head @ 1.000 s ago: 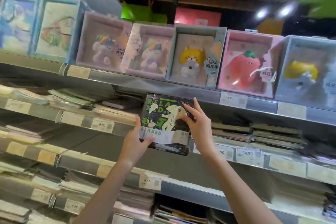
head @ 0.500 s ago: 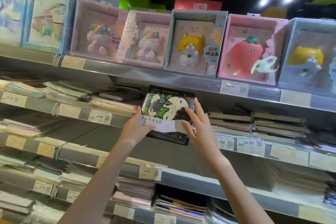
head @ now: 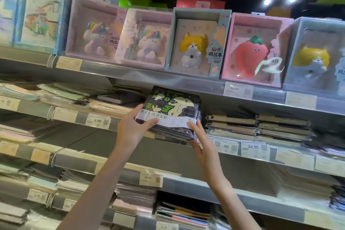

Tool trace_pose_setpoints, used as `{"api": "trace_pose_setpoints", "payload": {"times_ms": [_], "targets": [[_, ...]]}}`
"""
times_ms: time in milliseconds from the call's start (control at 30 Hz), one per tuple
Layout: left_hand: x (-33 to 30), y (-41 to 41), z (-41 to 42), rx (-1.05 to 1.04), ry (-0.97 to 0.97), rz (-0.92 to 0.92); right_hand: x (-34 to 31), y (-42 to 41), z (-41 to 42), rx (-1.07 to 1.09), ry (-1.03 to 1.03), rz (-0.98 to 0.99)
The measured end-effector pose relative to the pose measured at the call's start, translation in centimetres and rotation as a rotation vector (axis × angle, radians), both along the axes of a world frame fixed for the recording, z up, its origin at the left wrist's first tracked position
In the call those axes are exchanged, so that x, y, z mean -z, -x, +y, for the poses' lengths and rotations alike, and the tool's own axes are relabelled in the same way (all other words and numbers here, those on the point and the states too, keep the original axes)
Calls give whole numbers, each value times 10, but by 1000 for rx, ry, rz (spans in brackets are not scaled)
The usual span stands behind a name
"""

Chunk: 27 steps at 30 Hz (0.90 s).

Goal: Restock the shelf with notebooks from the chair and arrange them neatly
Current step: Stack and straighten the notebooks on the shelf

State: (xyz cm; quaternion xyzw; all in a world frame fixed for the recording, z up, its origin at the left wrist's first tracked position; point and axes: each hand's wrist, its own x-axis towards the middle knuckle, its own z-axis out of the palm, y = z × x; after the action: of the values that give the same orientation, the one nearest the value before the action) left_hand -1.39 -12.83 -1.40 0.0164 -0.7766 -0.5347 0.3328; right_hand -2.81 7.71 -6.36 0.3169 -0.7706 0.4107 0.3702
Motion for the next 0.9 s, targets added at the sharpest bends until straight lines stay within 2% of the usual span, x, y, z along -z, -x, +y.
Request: {"api": "trace_pose_setpoints", "payload": {"times_ms": [100, 300, 433, 500, 567, 633, 733, 833, 900], "targets": [[-8, -3, 6, 35, -40, 97, -15, 2, 2, 18, 54, 14], [-9, 10, 13, 163, -138, 146, -36, 14, 7, 46, 64, 4], [-20, 34, 13, 153, -104, 138, -57, 31, 12, 69, 49, -148], [-30, 46, 15, 116, -109, 113, -67, 40, 13, 220, -19, -144], [-38, 57, 17, 80, -105, 63, -80, 47, 14, 452, -147, -56], [-43, 65, 17, 45, -76, 15, -91, 51, 16, 580, -299, 18], [-45, 74, 15, 43, -4, -31, -100, 55, 24, 612, -391, -162], [-46, 83, 14, 84, 30, -64, -105, 63, 31, 534, -349, -368], [-46, 92, 11, 110, 24, -126, -108, 70, 31, 475, -353, -412]]}}
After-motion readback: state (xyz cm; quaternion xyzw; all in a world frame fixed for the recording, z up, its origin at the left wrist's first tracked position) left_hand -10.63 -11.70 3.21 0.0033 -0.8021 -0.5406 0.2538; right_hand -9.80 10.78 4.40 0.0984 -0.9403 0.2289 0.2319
